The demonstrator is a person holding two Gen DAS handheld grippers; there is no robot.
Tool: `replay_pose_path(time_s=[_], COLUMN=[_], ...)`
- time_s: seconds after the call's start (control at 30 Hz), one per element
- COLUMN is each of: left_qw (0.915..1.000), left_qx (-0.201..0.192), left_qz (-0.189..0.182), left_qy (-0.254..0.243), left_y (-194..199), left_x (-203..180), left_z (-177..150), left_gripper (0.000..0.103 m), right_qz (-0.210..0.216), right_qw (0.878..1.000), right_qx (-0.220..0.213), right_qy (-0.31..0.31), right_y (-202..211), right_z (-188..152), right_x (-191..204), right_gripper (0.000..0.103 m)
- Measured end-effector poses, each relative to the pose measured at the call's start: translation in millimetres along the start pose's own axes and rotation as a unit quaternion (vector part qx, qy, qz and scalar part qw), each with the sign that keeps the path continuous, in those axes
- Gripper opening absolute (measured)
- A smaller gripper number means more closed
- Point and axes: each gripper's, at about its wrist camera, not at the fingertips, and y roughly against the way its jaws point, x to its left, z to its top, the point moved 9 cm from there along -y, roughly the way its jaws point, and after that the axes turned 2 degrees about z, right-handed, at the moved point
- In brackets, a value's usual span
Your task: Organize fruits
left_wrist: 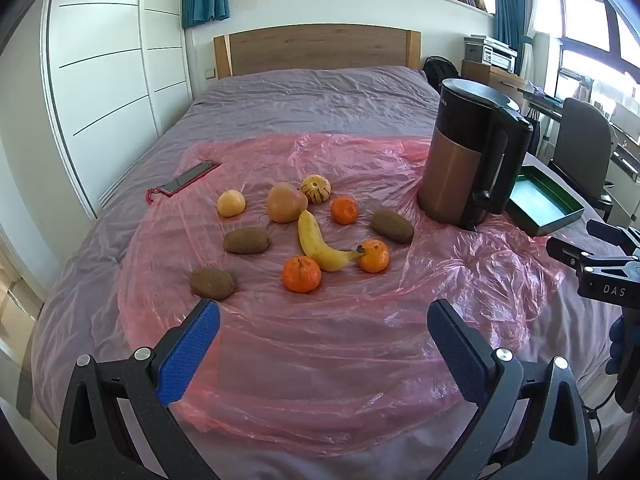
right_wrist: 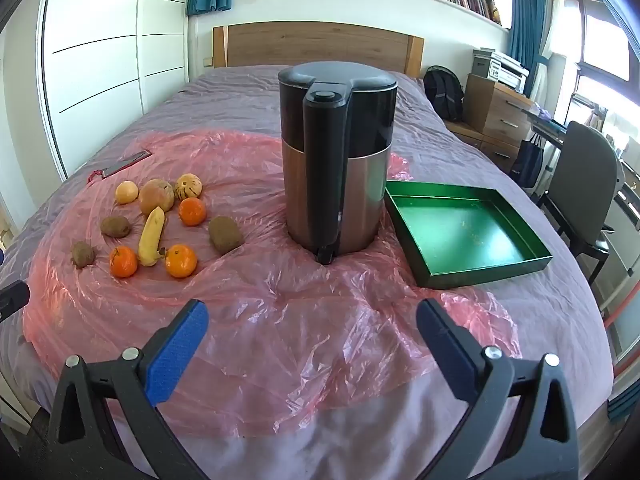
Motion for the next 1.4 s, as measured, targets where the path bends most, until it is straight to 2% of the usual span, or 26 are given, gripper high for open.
replay_pose_path(time_s=[1.4], left_qw=[0.9997], left_qx=[0.017], left_qz=[0.013], left_qy=[0.015], left_y=[-8.8], left_x=[8.0], left_z=[-5.1], left_gripper=[0.102], right_qz=[0.007], right_qw=[1.000], right_qx=[-0.010], right_qy=[-0.014], right_y=[-1.4], right_z=[-1.6], right_x=[-4.0], right_gripper=[0.103])
